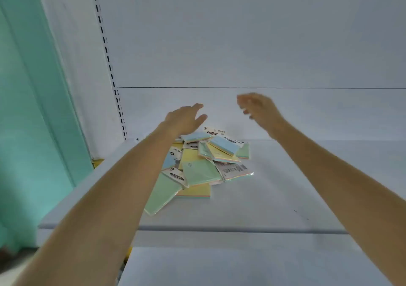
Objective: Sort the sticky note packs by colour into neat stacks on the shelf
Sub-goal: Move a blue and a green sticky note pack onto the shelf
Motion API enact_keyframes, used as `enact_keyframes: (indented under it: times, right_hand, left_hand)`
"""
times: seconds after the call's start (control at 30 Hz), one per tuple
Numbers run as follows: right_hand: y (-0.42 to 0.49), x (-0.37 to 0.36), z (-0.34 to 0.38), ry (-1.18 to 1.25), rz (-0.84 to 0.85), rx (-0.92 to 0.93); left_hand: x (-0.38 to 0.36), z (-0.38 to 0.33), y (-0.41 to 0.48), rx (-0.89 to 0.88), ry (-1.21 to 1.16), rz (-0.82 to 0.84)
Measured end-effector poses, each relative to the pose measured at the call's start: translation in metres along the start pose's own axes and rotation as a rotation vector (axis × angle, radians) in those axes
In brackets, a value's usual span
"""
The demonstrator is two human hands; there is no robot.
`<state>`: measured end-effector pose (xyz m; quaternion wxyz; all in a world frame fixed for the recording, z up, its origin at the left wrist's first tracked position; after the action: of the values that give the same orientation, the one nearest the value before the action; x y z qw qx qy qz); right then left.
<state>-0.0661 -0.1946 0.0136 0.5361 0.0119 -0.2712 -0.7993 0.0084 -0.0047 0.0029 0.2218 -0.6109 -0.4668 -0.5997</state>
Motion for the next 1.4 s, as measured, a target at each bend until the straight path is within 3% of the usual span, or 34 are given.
enact_keyframes:
  times: [0.17, 0.37, 0.47, 0.73, 0.97, 1.17, 1.4]
  right_hand:
    - [-0.004, -0.002, -0.071, -0.444, 0.145, -0.318]
    - [-0.007, -0.01, -0.118, -0.728, 0.34, -0.41]
    - [-0.005, -0.012, -0.128, -0.739, 0.387, -0.379]
    - [-0.005, -0.001, -0.119, -0.329, 0.108, -0.263]
    - [0.0, 0.063, -0.128, -0.089, -0.185, -0.352]
    - [-0.018, 0.163, -0.137, 0.083, -0.429, -0.431]
    - [-0.067, 0.315, -0.149, 0.107, -0.619, -0.447]
  left_hand:
    - [-0.023, -0.021, -0.003, -0.027, -0.062, 0.071]
    - [-0.058, -0.034, 0.002, 0.08, -0.032, 0.183]
    - [-0.071, -0.033, -0.001, 0.101, -0.139, 0.176]
    - [-0.055, -0.036, 0.001, 0.105, -0.481, -0.034]
    - [-0.063, -0.056, 0.013, 0.275, -0.909, -0.157]
    - [-0.099, -0.135, 0.024, 0.363, -1.18, -0.12]
    - [-0.133, -0.277, 0.026, 0.291, -1.27, 0.004]
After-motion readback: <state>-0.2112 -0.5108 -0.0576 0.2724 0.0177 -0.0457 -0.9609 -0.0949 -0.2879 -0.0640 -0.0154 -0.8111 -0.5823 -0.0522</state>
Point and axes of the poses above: each hand's wrist, its own y-axis towards the middle knuckle, its own x-axis out of the back of the hand, z = x × y, the point moved 1 cm from there along y, towards the middle knuckle
